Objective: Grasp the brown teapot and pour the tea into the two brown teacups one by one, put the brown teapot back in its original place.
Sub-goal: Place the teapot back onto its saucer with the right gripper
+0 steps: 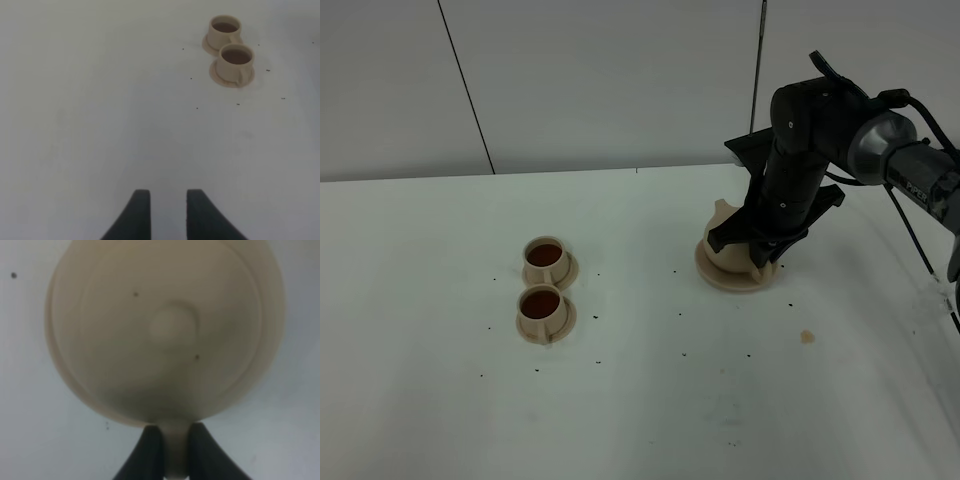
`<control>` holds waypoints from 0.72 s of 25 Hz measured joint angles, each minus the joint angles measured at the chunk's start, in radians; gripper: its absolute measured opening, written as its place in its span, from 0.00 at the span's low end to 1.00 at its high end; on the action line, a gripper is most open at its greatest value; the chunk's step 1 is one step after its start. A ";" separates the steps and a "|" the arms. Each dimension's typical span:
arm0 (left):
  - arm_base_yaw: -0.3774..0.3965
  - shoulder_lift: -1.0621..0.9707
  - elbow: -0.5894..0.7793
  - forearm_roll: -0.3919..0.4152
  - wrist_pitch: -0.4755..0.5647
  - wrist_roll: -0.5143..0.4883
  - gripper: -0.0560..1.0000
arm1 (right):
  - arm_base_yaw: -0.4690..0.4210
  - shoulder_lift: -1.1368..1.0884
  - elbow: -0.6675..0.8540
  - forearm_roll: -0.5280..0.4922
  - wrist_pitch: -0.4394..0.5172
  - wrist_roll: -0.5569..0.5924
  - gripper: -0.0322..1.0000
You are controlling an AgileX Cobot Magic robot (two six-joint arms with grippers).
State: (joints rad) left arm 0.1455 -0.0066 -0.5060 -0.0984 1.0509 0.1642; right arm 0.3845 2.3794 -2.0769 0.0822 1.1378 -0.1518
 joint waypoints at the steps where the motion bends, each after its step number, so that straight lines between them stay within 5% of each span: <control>1: 0.000 0.000 0.000 0.000 0.000 0.000 0.29 | 0.000 0.000 0.000 0.000 0.000 0.000 0.12; 18: 0.000 0.000 0.000 0.000 0.000 0.000 0.29 | 0.000 -0.023 0.000 -0.004 0.042 -0.004 0.12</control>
State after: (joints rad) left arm 0.1455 -0.0066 -0.5060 -0.0984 1.0509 0.1642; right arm 0.3845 2.3569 -2.0769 0.0781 1.1798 -0.1562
